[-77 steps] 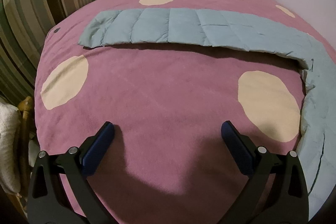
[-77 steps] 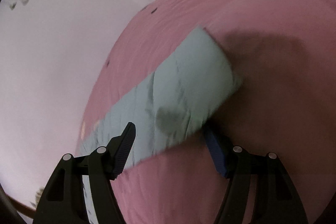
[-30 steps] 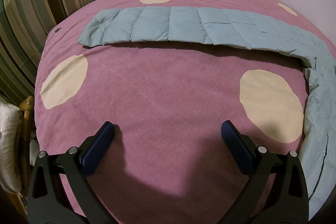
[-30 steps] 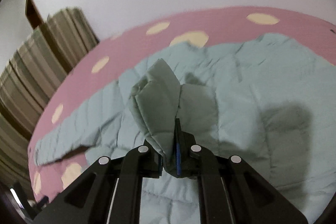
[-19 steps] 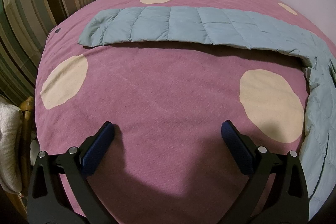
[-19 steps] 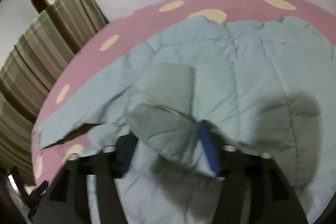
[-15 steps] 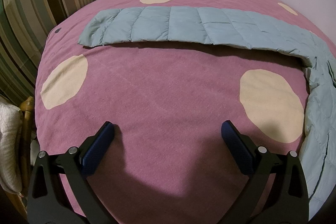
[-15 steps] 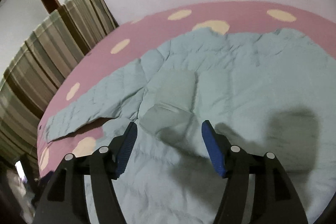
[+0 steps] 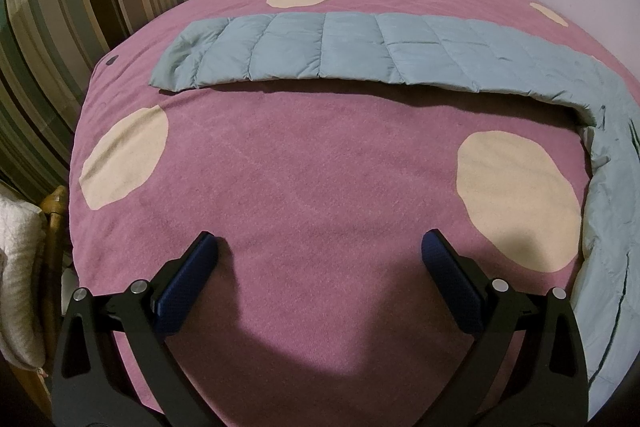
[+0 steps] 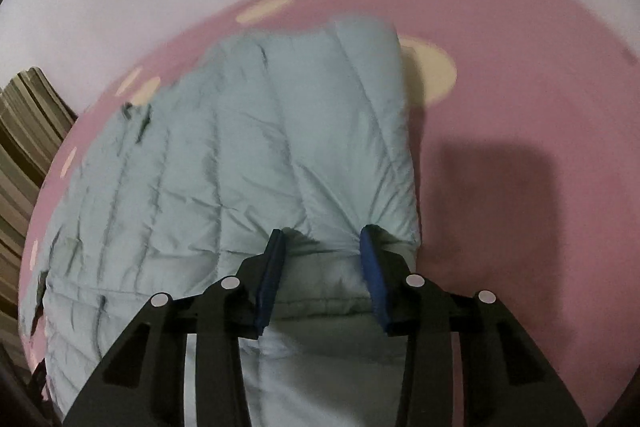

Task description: Fold large clothes

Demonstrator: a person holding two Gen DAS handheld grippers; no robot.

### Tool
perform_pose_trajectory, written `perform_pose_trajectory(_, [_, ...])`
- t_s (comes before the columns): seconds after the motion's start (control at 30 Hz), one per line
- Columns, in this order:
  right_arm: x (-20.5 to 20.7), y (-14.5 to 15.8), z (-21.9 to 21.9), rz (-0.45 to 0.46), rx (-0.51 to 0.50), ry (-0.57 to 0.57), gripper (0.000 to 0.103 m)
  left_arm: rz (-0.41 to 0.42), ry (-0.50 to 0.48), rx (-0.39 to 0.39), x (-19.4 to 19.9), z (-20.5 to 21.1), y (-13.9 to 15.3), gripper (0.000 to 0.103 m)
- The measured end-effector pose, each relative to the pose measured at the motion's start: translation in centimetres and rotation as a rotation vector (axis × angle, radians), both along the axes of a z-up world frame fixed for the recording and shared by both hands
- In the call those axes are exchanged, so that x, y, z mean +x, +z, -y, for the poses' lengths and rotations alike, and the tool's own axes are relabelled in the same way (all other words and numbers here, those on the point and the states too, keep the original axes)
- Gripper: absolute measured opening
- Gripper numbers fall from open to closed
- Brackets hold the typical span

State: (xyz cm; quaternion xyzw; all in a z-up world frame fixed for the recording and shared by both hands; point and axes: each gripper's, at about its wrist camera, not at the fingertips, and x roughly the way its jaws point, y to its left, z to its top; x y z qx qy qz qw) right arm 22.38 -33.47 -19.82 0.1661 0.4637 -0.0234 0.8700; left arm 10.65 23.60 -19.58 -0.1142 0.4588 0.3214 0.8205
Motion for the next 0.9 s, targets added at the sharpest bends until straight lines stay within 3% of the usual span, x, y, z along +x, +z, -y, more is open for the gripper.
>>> perform_pose_trajectory(0.2, [0.5,3.6,0.3,0.085,0.017,-0.013,0.040,-0.004,0.000,0.003,0.1,0.1,0.0,0.101])
perform_pose_trajectory(0.33, [3.9,4.9,1.4,0.121,0.010,-0.052,0.040,-0.005,0.000,0.006,0.0,0.1,0.1,0.101])
perform_pose_trajectory(0.47, [7.8,3.6,2.2,0.098,0.003,-0.073,0.040,-0.005,0.000,0.007,0.0,0.0,0.1,0.101])
perform_pose_trajectory(0.6, [10.0,-0.4,2.9,-0.031,-0.016,-0.084,0.042,-0.006,0.000,0.009,0.0,0.0,0.1,0.101])
perform_pose_trajectory(0.77, [8.5,2.2,1.5,0.005,-0.068,-0.096,0.043,-0.005,0.000,0.005,0.0,0.0,0.1,0.101])
perform_pose_trajectory(0.9, [4.1,4.7,-1.4,0.080,-0.093,-0.091,0.063,-0.004,-0.001,0.005,0.0,-0.1,0.1,0.101])
